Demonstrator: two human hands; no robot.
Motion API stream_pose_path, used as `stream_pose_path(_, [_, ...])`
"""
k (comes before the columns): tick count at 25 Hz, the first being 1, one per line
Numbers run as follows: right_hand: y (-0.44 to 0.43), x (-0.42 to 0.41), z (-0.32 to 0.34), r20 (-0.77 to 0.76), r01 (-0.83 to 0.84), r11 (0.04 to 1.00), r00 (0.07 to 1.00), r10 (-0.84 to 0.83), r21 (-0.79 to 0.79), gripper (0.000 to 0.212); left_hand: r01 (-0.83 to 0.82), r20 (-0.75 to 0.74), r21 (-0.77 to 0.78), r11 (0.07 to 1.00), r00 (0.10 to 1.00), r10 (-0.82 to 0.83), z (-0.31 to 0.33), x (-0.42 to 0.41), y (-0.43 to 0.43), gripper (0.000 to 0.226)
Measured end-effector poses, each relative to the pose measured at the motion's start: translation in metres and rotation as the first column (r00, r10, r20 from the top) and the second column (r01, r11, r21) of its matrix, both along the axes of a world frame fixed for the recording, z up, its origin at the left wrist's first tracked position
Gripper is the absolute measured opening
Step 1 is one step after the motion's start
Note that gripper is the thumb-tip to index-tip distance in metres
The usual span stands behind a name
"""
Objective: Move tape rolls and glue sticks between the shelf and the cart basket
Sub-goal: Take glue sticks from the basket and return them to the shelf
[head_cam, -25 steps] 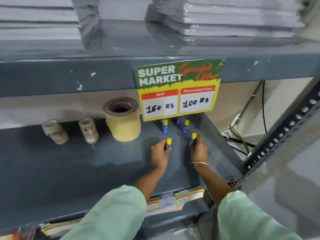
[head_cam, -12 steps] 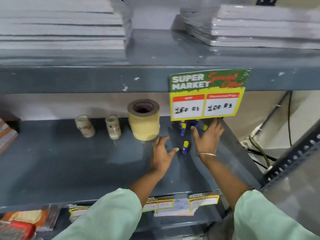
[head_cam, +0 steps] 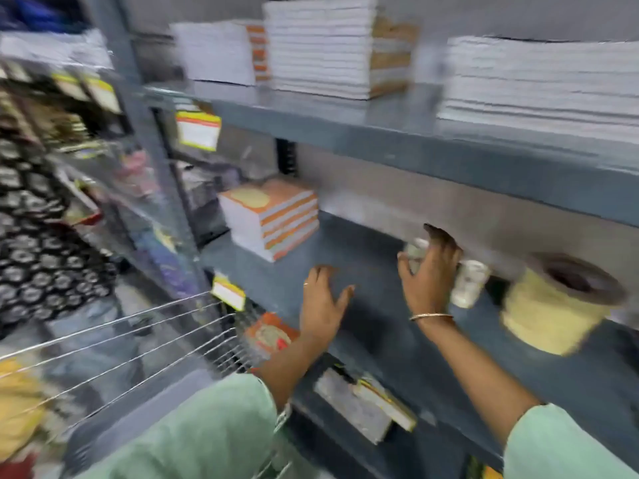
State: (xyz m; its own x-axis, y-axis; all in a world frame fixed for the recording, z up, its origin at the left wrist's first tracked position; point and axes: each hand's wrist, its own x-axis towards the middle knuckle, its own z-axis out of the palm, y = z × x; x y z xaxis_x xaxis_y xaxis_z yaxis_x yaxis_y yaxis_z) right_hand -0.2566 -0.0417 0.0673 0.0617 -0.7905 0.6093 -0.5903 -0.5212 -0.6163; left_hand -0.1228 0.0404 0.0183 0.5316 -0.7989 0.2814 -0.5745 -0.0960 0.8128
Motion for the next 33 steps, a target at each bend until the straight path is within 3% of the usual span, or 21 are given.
stream_pose_path(3, [0.029, 0.114, -0.01, -0.026, -0.205, 0.979, 0.978, 0.205, 0.013, 0.054, -0.21, -0.053, 0.018, 0.977, 0.976, 0.211, -0.016, 0.108, 0.06, 0.038])
stream_pose_path(6, [0.075, 0.228, -0.038, -0.067, -0.36, 0.928, 0.928, 0.367, 0.093, 0.053, -0.415, -0.132, 0.168, 0.894, 0.889, 0.438, -0.048, 0.209, 0.132, 0.022])
stream_pose_path(9, [0.129, 0.325, -0.092, -0.112, -0.484, 0.851, 0.852, 0.512, 0.205, 0.049, -0.459, -0.215, 0.371, 0.807, 0.803, 0.555, -0.095, 0.285, 0.21, 0.008])
stream_pose_path(11, [0.165, 0.367, -0.132, -0.127, -0.521, 0.75, 0.782, 0.611, 0.408, 0.046, -0.428, -0.205, 0.515, 0.743, 0.78, 0.592, -0.126, 0.314, 0.257, 0.019])
stream_pose_path(14, [0.217, 0.414, -0.21, -0.173, -0.446, 0.555, 0.649, 0.741, 0.702, 0.048, -0.318, -0.203, 0.739, 0.594, 0.736, 0.645, -0.181, 0.343, 0.313, 0.039])
stream_pose_path(16, [0.25, 0.431, -0.263, -0.197, -0.351, 0.44, 0.551, 0.811, 0.826, 0.053, -0.238, -0.197, 0.844, 0.481, 0.697, 0.69, -0.222, 0.35, 0.339, 0.033])
stream_pose_path(19, [0.287, 0.442, -0.328, -0.25, -0.19, 0.343, 0.388, 0.887, 0.92, 0.044, -0.202, -0.196, 0.899, 0.388, 0.607, 0.77, -0.276, 0.347, 0.355, 0.018])
stream_pose_path(21, [0.311, 0.443, -0.365, -0.259, -0.091, 0.297, 0.295, 0.92, 0.95, 0.031, -0.175, -0.181, 0.924, 0.34, 0.584, 0.792, -0.307, 0.346, 0.354, 0.022])
stream_pose_path(24, [0.342, 0.44, -0.408, -0.304, 0.015, 0.309, 0.225, 0.926, 0.951, 0.023, -0.173, -0.167, 0.935, 0.311, 0.558, 0.813, -0.341, 0.345, 0.347, 0.018])
stream_pose_path(30, [0.357, 0.437, -0.435, -0.39, 0.005, 0.391, 0.087, 0.917, 0.92, 0.031, -0.25, -0.109, 0.916, 0.313, 0.597, 0.795, -0.365, 0.344, 0.341, 0.021])
stream_pose_path(33, [0.357, 0.434, -0.441, -0.397, -0.01, 0.398, 0.071, 0.915, 0.917, 0.029, -0.252, -0.081, 0.927, 0.279, 0.59, 0.804, -0.369, 0.346, 0.337, 0.024])
